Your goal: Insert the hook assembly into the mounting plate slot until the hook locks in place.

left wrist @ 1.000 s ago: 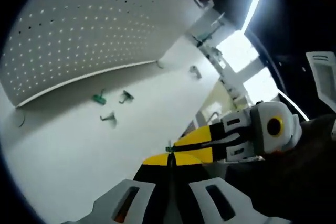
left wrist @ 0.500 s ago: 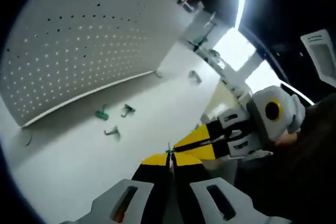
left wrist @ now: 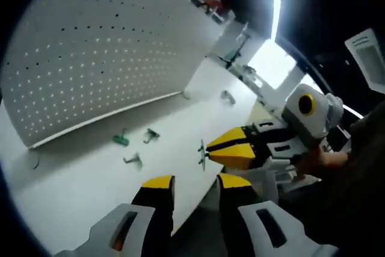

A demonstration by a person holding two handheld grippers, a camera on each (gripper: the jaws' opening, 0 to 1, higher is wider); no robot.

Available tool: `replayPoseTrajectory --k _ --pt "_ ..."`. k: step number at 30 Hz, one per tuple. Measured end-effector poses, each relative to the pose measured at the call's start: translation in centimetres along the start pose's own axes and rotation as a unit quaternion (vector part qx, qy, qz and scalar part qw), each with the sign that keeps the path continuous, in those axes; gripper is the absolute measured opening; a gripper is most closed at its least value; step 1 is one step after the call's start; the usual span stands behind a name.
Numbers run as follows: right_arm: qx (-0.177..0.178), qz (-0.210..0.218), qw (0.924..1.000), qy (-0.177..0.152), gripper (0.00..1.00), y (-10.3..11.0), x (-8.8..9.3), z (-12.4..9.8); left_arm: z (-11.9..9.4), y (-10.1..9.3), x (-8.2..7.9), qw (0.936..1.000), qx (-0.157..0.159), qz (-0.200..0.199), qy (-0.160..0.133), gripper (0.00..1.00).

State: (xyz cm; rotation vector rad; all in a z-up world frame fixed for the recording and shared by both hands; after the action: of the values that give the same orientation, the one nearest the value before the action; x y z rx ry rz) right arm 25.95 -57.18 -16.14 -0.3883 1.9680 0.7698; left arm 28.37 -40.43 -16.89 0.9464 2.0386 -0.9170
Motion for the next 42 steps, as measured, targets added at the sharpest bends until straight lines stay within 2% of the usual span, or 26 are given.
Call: replayPoseTrajectory --k 3,9,13,16,19,24,27,32,38,42 --pt "-0.003 0.033 0.9992 -0.021 0.00 0.0 -0.7 -0.2 -0.1 -0.2 -0.7 0.9990 -0.013 0.011 -0.041 0.28" --pt "-0.019 0.099 0.9935 -0.052 0.00 0.3 -1.3 -0.2 -0.1 -0.2 -1.1 0.9969 -0.035 0.032 -0.063 0.19" --pt "-0.028 0.139 0.9876 -0.067 0.00 0.5 -1.4 -0.2 -0.2 -0.4 -1.6 0.9924 -0.038 0.051 -0.106 0.16" --pt "-0.039 0.176 0.9800 -0.083 0.00 0.6 -1.4 -0.3 -0.1 -0.8 -1.7 0.9916 -0.032 0.050 -0.115 0.14" --pt "-0.041 0.192 0.9765 -0.089 0.00 0.6 -1.4 -0.4 -0.1 -0.9 -1.6 0.9906 -0.040 0.065 -0.114 0.08" --pt "-0.042 0.195 0.9753 -0.094 0.00 0.9 -1.5 -0.4 0.1 -1.1 -1.6 0.9896 -0.038 0.067 -0.121 0.07" --pt "-0.038 0.183 0.9775 -0.097 0.00 1.3 -1.7 -0.6 0.0 -1.2 -1.6 0.9881 -0.039 0.069 -0.132 0.06" --pt "-0.036 0.170 0.9803 -0.093 0.00 1.4 -1.9 -0.6 -0.1 -1.5 -1.8 0.9836 -0.057 0.114 -0.128 0.04" --pt "-0.032 0.145 0.9846 -0.093 0.01 1.9 -2.1 -0.6 -0.3 -1.5 -2.0 0.9832 -0.063 0.117 -0.125 0.02" --pt "-0.037 0.159 0.9821 -0.094 0.02 1.8 -2.5 -0.6 -0.5 -1.6 -2.2 0.9822 -0.068 0.113 -0.133 0.01"
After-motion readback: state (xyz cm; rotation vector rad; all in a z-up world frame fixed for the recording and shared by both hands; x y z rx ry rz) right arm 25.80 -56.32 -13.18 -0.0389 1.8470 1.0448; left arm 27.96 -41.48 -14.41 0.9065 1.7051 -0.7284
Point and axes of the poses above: the point that each gripper's makers call its tool centre point, and the gripper's own axes: z roughly forward along the fingers, y roughly to its left, x roughly out of its underside, the point moved 10 cm from there along -z, roughly backward along the fingers, and after that the axes turned 15 degrees about z, right-handed, at the moved point
